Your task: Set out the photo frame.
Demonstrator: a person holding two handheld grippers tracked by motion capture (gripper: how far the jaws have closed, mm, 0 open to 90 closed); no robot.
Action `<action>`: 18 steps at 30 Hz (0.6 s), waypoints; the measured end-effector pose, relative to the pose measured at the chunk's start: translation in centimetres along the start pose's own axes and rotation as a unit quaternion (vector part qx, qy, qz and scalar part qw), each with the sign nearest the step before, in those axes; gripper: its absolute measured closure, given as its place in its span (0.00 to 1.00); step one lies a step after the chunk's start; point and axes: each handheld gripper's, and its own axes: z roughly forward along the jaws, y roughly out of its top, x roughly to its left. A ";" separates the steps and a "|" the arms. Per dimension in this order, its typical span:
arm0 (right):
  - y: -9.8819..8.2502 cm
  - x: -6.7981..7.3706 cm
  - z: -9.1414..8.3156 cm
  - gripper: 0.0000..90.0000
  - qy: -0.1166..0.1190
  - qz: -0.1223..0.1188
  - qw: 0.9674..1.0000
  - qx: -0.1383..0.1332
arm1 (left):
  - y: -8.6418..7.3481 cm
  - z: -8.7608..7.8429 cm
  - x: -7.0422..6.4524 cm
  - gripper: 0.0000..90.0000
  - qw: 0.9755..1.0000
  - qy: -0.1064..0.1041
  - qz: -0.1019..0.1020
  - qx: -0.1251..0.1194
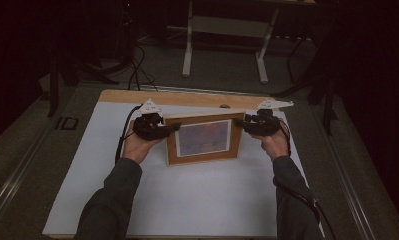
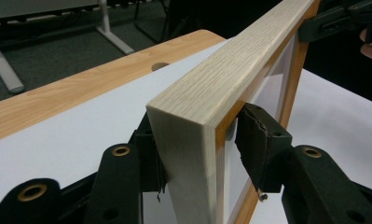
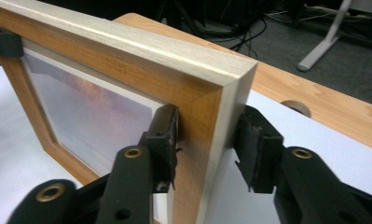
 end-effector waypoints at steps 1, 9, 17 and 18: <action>0.0 0.0 -0.1 0.68 -0.001 0.000 1.000 0.000 | 0.0 0.0 -0.1 0.62 1.000 0.001 0.001 -0.001; -0.1 0.2 -0.2 0.68 -0.007 0.002 1.000 0.002 | -0.7 -1.2 0.0 0.62 1.000 0.021 -0.003 -0.004; -0.2 0.3 -0.1 0.68 -0.011 0.008 1.000 -0.004 | -0.8 -1.7 0.2 0.72 0.999 0.028 -0.016 -0.004; -0.2 0.3 -0.1 0.68 -0.012 0.008 1.000 -0.005 | -0.8 -1.7 0.2 0.72 0.999 0.027 -0.019 -0.005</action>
